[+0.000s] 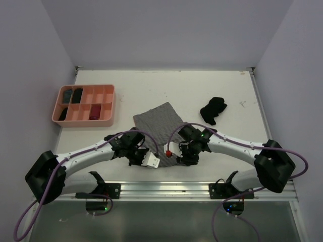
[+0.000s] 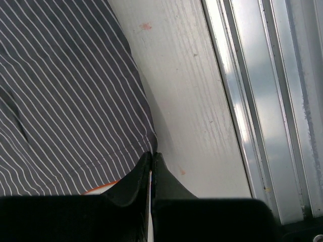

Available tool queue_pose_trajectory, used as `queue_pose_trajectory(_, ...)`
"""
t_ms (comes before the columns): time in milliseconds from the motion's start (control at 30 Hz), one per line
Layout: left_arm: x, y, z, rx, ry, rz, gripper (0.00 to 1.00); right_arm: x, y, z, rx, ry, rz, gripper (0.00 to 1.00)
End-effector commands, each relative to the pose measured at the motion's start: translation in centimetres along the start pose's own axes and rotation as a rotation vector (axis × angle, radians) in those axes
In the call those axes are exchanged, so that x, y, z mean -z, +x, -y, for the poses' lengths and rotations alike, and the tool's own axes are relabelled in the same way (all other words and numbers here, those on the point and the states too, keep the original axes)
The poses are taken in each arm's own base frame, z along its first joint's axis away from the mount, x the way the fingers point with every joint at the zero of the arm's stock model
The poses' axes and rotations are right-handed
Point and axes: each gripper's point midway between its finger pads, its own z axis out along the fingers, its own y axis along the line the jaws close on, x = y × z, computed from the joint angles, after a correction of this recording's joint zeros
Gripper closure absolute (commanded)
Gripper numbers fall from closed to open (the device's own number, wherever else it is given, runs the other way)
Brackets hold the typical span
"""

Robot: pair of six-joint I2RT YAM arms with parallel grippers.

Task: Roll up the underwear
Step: Fold the underwear

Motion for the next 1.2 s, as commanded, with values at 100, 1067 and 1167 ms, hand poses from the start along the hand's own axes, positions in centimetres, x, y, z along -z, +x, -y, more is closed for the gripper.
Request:
queue_pose_trajectory(100, -0.4, 0.1, 0.0, -0.02, -0.003, 0.007, 1.0, -1.3, 0.3, -1.2, 0.044, -0.069, -0.008, 0.66)
queue_pose_trajectory(1067, 3.7, -4.1, 3.7, -0.145, 0.033, 0.195, 1.0, 5.1, -2.5, -5.2, 0.071, -0.086, 0.079, 1.0)
queue_pose_trajectory(1167, 4.9, -5.3, 2.8, -0.123, -0.028, 0.221, 1.0, 6.4, -4.3, -4.4, 0.084, -0.06, 0.107, 1.0)
